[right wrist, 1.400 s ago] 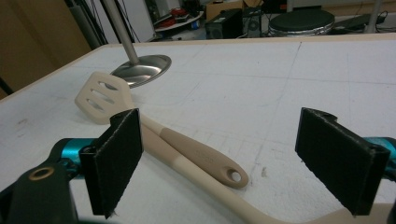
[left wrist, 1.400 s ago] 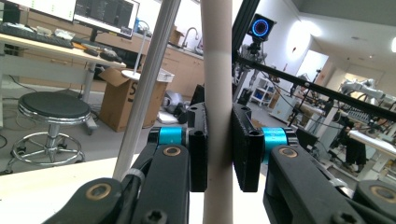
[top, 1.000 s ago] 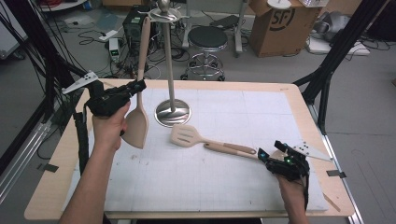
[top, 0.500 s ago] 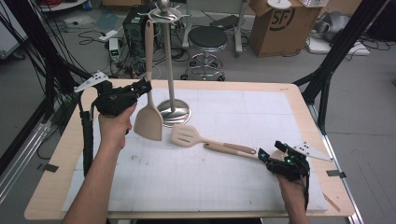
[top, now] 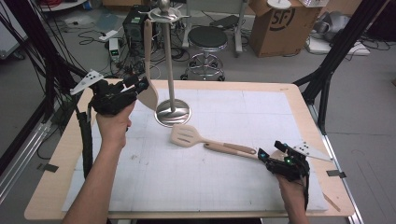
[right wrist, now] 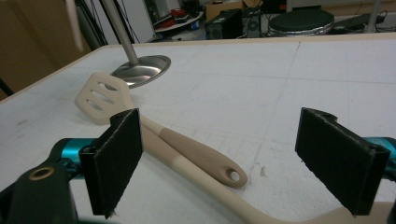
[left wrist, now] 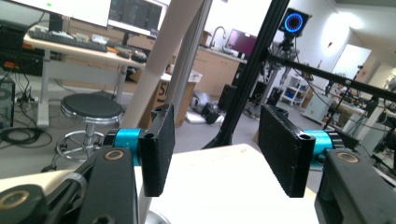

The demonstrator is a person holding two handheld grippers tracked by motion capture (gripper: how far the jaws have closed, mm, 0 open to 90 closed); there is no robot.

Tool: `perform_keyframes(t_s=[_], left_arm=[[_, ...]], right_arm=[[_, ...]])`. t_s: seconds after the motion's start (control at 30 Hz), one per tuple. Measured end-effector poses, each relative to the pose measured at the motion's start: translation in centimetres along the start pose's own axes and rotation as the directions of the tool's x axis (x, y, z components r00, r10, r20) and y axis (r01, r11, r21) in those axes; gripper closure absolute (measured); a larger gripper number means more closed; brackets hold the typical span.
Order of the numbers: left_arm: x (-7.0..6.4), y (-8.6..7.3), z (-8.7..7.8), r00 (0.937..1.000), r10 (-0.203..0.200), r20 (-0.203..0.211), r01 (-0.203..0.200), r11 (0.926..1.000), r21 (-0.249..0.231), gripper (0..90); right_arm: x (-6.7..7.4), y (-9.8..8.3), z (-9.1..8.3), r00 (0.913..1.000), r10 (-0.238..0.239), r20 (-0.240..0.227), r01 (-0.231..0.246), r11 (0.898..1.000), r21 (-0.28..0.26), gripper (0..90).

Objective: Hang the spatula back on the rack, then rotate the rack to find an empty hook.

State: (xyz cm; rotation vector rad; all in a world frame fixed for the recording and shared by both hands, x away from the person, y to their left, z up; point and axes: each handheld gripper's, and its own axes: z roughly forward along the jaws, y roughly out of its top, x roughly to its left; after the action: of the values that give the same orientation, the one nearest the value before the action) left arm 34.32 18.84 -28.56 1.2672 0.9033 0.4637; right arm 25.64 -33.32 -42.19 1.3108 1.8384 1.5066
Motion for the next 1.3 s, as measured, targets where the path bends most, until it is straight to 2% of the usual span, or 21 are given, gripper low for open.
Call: perform_keyframes(t_s=[0.17, 0.3, 0.4, 0.6, 0.73, 0.83, 0.97, 1.07, 1.23, 1.3], left_arm=[[-0.8, 0.7, 0.1, 0.9996, 0.026, 0.009, -0.025, 0.9984, -0.051, 46.0], [-1.6, 1.1, 0.1, 0.9981, 0.062, 0.006, -0.061, 0.9935, -0.096, 45.9], [-2.0, 1.4, 0.2, 0.9981, 0.061, 0.006, -0.060, 0.9908, -0.121, 45.9], [-2.7, 2.0, 1.1, 0.9970, 0.077, 0.004, -0.076, 0.9898, -0.120, 45.4], [-3.0, 2.2, 1.7, 0.9971, 0.076, 0.006, -0.074, 0.9872, -0.141, 45.4], [-3.0, 2.4, 2.3, 0.9967, 0.081, -0.006, -0.081, 0.9881, -0.131, 45.4], [-3.4, 3.3, 3.2, 0.9957, 0.093, -0.004, -0.092, 0.9849, -0.147, 45.4], [-3.7, 3.7, 3.8, 0.9952, 0.093, 0.032, -0.087, 0.9843, -0.153, 54.4], [-4.1, 4.0, 4.8, 0.9937, 0.102, 0.046, -0.095, 0.9848, -0.146, 57.4], [-4.2, 4.0, 5.2, 0.9943, 0.096, 0.046, -0.088, 0.9850, -0.148, 61.6]], right_arm=[[0.0, 0.0, 0.0, 1.0000, 0.004, -0.002, -0.004, 1.000, 0.002, 14.2], [0.1, 0.1, 0.1, 0.9999, 0.006, -0.009, -0.006, 1.000, 0.000, 14.2], [0.1, 0.1, 0.0, 0.9999, 0.004, -0.013, -0.004, 1.000, -0.003, 14.2], [0.1, 0.2, -0.3, 0.9997, 0.013, -0.018, -0.014, 1.000, -0.018, 14.2], [0.1, 0.1, -0.2, 0.9997, 0.015, -0.021, -0.015, 1.000, -0.016, 14.2], [0.2, 0.1, 0.0, 0.9995, 0.018, -0.025, -0.018, 1.000, -0.011, 14.2], [0.2, 0.1, 0.2, 0.9996, 0.011, -0.026, -0.012, 1.000, -0.010, 14.2], [0.2, 0.1, 0.1, 0.9996, 0.011, -0.027, -0.012, 1.000, -0.006, 14.2], [0.4, 0.0, 0.2, 0.9994, 0.008, -0.033, -0.008, 1.000, 0.001, 14.2], [0.5, 0.0, 0.2, 0.9995, 0.005, -0.033, -0.005, 1.000, 0.001, 14.2]])
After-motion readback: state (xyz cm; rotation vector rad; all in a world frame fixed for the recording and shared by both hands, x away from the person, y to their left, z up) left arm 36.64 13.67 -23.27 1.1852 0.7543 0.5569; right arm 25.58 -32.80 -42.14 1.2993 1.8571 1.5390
